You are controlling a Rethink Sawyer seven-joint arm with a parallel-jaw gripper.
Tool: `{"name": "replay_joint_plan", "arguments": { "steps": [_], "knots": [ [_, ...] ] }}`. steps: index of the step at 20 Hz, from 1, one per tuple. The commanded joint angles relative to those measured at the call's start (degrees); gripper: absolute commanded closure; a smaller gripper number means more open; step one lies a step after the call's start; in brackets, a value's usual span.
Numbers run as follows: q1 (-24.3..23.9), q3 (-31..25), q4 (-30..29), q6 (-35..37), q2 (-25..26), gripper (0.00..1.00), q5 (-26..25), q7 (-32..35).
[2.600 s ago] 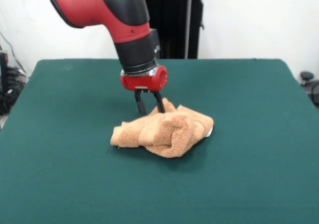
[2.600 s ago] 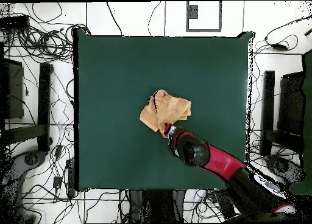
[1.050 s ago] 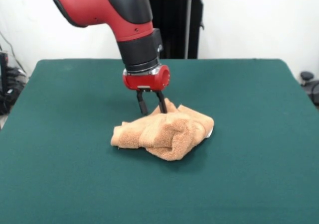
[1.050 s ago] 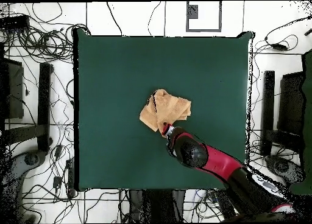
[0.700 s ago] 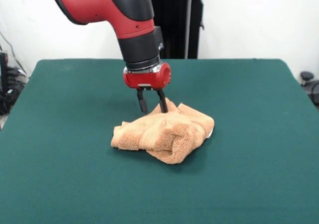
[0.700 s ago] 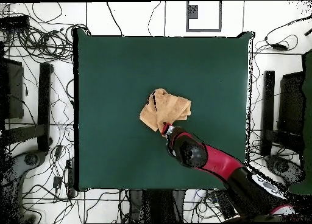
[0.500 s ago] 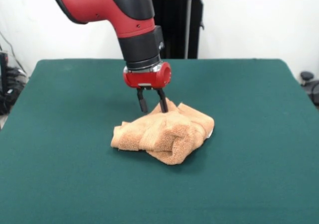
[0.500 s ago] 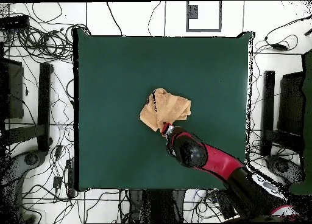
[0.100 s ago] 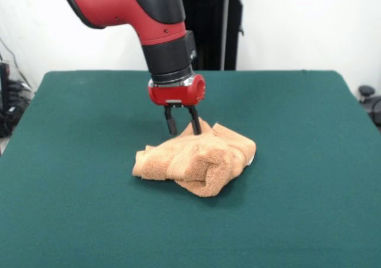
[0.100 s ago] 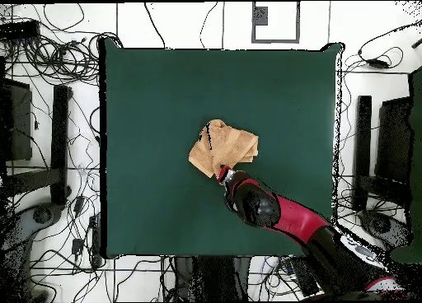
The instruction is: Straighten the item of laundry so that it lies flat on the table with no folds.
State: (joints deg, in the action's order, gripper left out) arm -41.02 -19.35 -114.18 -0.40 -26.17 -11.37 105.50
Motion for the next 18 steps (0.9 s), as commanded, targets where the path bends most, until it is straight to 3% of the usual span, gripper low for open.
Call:
{"name": "replay_joint_plan", "arguments": {
  "steps": [1, 18],
  "knots": [
    [1.88, -5.92, -1.29, -3.43, 1.52, 1.00, 1.42, 10.79],
    [2.77, -4.79, -0.97, -1.65, 0.95, 1.00, 1.49, 9.76]
  ]
}}
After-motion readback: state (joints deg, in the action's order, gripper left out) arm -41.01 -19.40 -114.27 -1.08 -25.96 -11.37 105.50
